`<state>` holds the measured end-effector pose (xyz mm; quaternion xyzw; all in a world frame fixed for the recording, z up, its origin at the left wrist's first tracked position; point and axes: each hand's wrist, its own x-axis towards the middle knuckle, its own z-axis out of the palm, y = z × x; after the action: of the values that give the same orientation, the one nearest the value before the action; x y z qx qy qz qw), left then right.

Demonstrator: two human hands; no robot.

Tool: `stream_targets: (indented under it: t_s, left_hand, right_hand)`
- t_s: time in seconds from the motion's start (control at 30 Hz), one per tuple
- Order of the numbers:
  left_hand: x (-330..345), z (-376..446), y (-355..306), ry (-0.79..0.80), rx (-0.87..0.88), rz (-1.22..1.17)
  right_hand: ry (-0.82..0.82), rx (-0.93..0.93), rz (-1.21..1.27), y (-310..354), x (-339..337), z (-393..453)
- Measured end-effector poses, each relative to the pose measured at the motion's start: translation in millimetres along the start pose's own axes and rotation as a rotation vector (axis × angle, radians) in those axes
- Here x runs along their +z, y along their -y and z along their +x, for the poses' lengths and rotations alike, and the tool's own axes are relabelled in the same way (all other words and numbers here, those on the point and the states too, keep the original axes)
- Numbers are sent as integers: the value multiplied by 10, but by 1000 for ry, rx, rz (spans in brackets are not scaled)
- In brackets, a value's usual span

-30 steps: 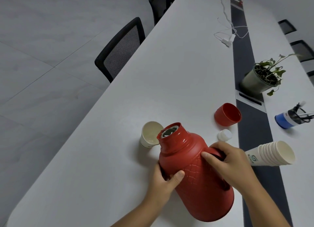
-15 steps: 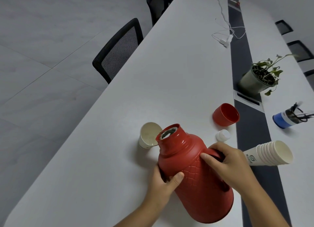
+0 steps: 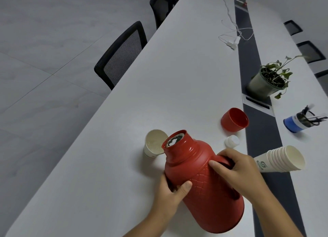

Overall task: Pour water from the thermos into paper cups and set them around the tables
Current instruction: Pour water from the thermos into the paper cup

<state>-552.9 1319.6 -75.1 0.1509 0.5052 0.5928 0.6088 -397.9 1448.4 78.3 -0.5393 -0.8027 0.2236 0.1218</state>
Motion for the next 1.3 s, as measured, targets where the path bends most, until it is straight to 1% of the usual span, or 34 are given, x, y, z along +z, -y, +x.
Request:
stream_targets:
  t_s: [0.47, 0.6, 0.73, 0.9, 1.07, 1.23, 1.3]
  left_hand:
    - [-60, 19, -6, 0, 4, 38]
    - [-55, 4, -111, -2, 73, 143]
    - [-3, -28, -307, -3, 168, 276]
    - [58, 0, -548, 9, 305, 425]
    - [126, 232, -772, 85, 373, 562]
    - [239, 664, -993, 120, 367, 669]
    - [290, 841, -1085, 120, 369, 708]
  right_hand:
    - [-8, 8, 51, 104, -14, -24]
    - [-40, 30, 117, 26, -17, -77]
    - [-111, 29, 251, -108, -10, -140]
    - [-215, 47, 503, -312, 129, -159]
    - [-309, 136, 789, -534, 348, -96]
    - [-374, 209, 906, -758, 633, 201]
    - [-393, 210, 942, -802, 696, 358]
